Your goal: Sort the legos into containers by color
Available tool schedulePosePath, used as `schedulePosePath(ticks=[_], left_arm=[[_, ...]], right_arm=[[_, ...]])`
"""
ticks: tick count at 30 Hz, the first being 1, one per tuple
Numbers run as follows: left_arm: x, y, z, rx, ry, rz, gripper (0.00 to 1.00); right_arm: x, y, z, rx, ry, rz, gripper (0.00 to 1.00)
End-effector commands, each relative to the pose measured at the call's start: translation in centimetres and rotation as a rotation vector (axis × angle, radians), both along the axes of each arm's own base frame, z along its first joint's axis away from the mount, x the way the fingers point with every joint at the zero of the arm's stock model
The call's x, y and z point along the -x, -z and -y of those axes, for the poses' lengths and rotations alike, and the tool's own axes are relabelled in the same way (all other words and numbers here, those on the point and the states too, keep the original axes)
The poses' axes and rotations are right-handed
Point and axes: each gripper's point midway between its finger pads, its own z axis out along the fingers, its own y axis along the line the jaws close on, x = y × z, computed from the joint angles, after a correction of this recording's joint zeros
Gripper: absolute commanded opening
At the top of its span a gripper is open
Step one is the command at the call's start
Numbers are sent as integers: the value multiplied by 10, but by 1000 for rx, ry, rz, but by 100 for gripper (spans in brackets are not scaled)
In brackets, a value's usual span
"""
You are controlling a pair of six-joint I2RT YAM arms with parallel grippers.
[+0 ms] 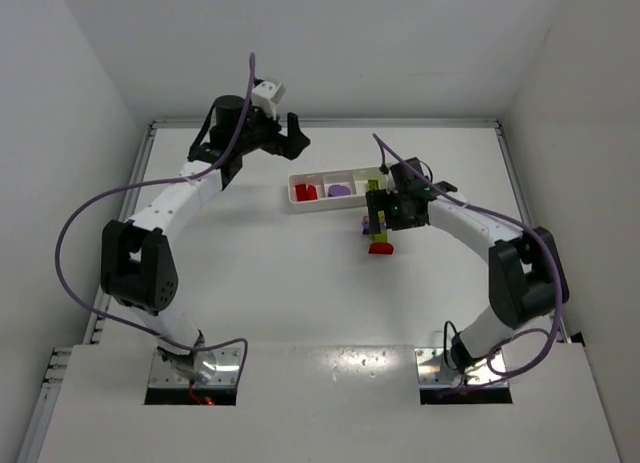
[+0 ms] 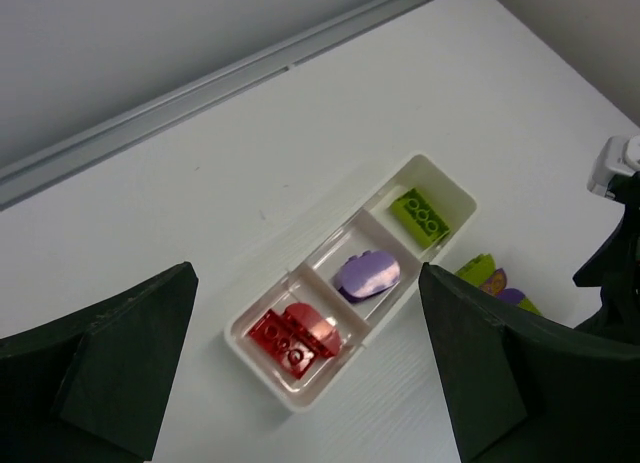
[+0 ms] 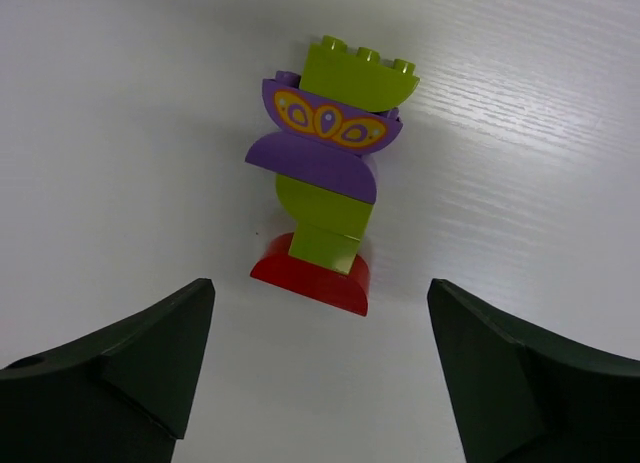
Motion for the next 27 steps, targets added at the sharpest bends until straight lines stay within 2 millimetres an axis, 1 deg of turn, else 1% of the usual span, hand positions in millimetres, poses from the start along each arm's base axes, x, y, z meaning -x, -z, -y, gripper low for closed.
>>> schedulePosePath(ticks=[1, 2, 3, 4, 6, 7, 8, 9, 10, 11, 12, 13, 14, 15, 16, 17, 18, 19, 20, 21, 22, 23, 24, 25, 26, 27], left_arm=[[7, -6, -30, -8, -86, -3, 100], [7, -4, -38, -14, -108, -11, 100], [10, -5, -39, -13, -109, -8, 100], [10, -5, -46, -24, -127, -1, 100], [13, 2, -52, -43, -150, -11, 100], [15, -5, -53, -41, -159, 2, 100], [16, 0, -54, -53, -156, -1, 100], [17, -6, -57, -52, -168, 12, 100], [15, -1, -62, -57, -186, 3, 100], [18, 0, -63, -66, -184, 7, 100], [18, 0, -63, -66, -184, 7, 100], [19, 5, -64, -70, -183, -3, 100], [19, 5, -64, -70, -183, -3, 100], [18, 10, -68, -73, -192, -12, 100], [18, 10, -68, -80, -190, -7, 100], [18, 10, -68, -80, -190, -7, 100], [19, 14, -69, -83, -190, -16, 100], [19, 14, -69, -83, -190, -16, 100], [19, 14, -69, -83, -190, -16, 100], [17, 14, -74, -85, -207, -16, 100], [19, 14, -75, -85, -208, -16, 100], [19, 14, -75, -85, -208, -16, 100], [20, 19, -76, -99, -204, -18, 100], [23, 14, -74, -93, -194, -7, 100], [24, 20, -75, -108, -190, -12, 100], [28, 23, -74, -107, -181, -18, 100]], right_arm=[[-15, -1, 6, 52, 51, 3, 84], [-15, 6, 1, 53, 51, -16, 81], [-14, 10, 1, 53, 60, -30, 79], [-14, 14, 0, 52, 69, -42, 77], [-15, 18, -1, 47, 88, -58, 74], [-10, 22, -3, 51, 79, -67, 74], [-10, 22, -3, 51, 79, -68, 74], [-6, 30, -1, 61, 79, -90, 73], [-5, 33, -1, 61, 87, -101, 73], [-7, 33, -3, 53, 96, -95, 73], [-5, 36, -7, 35, 83, -115, 71], [-5, 36, -7, 35, 83, -115, 70], [-6, 39, -8, 30, 94, -118, 69], [-4, 43, -9, 25, 88, -133, 66], [-7, 42, -10, 21, 88, -124, 65], [-5, 47, -10, 26, 88, -136, 63], [-6, 52, -10, 29, 88, -142, 62], [-6, 52, -10, 29, 88, -142, 62], [-7, 56, -11, 30, 88, -144, 60], [-7, 56, -11, 30, 88, -144, 58], [-3, 63, -9, 40, 88, -165, 57], [-4, 66, -9, 40, 88, -165, 55], [-4, 66, -9, 43, 80, -164, 51], [-6, 66, -10, 40, 80, -155, 49], [-5, 69, -9, 48, 71, -163, 45], [-8, 69, -10, 47, 63, -150, 33]])
